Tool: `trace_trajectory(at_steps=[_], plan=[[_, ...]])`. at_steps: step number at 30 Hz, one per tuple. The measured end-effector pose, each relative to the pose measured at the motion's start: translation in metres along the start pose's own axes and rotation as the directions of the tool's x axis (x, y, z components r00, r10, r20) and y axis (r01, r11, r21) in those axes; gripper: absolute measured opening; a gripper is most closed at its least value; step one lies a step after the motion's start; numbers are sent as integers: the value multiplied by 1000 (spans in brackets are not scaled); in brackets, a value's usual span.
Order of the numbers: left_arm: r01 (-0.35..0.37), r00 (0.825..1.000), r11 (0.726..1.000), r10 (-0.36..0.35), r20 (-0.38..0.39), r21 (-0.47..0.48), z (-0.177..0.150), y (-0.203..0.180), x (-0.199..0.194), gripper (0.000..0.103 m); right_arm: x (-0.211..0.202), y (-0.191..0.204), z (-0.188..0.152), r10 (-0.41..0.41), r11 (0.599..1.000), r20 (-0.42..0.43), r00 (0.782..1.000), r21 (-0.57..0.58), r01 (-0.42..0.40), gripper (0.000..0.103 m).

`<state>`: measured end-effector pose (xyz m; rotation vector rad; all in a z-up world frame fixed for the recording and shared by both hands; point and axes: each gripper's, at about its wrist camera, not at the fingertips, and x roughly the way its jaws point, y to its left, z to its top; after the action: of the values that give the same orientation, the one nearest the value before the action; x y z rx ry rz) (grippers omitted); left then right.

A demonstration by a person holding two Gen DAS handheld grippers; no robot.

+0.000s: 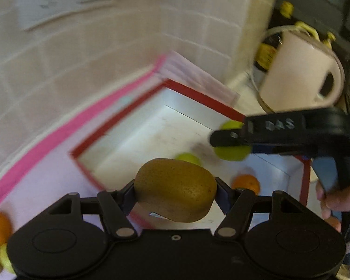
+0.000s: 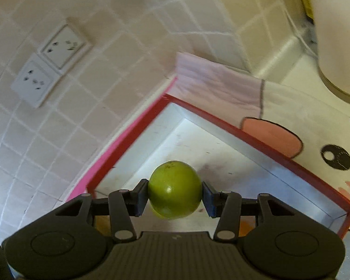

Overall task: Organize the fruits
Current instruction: 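Carry kiwi and green apple into the red box and release both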

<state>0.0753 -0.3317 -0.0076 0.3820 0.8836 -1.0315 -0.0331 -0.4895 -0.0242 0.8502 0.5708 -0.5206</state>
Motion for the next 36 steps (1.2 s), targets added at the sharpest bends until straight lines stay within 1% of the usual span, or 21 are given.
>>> trace_trajectory(at_steps=[3,7,10,15,18,20,24,27,29,32,36], plan=[[33,998,999,-32,-53,32,-2,-16,16,80,6,-11,0,-12,1000,-13,1000,22,12,50],[41,994,996,-33,-108,78,-3,-33,37,80,12,-23,1,-23,998,-33,999,51,25,50],[40,991,996,-28,-135,86,-2,-38,51,80,17,-30,1,-22,997,-53,998,76,26,50],[42,985,995,-27,-170,85,-2,-39,62,81,22,-36,0,-17,995,-72,997,97,24,51],[41,980,996,-25,-199,79,-3,-38,69,80,24,-38,1,-32,993,-91,995,108,42,52],[47,975,996,-28,-221,81,-3,-40,73,80,22,-39,1,-42,992,-89,995,116,52,56],[47,977,996,-30,-213,75,-1,-39,68,81,14,-40,4,12,989,-64,998,148,-3,56],[43,982,997,-29,-186,71,2,-38,60,81,8,-34,7,-11,993,-51,999,114,17,56],[40,985,996,-27,-169,77,5,-39,54,81,4,-31,7,-11,994,-41,999,107,15,56],[10,990,997,1,-139,77,9,-37,45,81,-1,-28,9,-11,994,-32,999,104,14,56],[1,994,999,4,-112,45,11,-28,32,81,-9,-20,11,-12,996,-23,1000,92,14,56]])
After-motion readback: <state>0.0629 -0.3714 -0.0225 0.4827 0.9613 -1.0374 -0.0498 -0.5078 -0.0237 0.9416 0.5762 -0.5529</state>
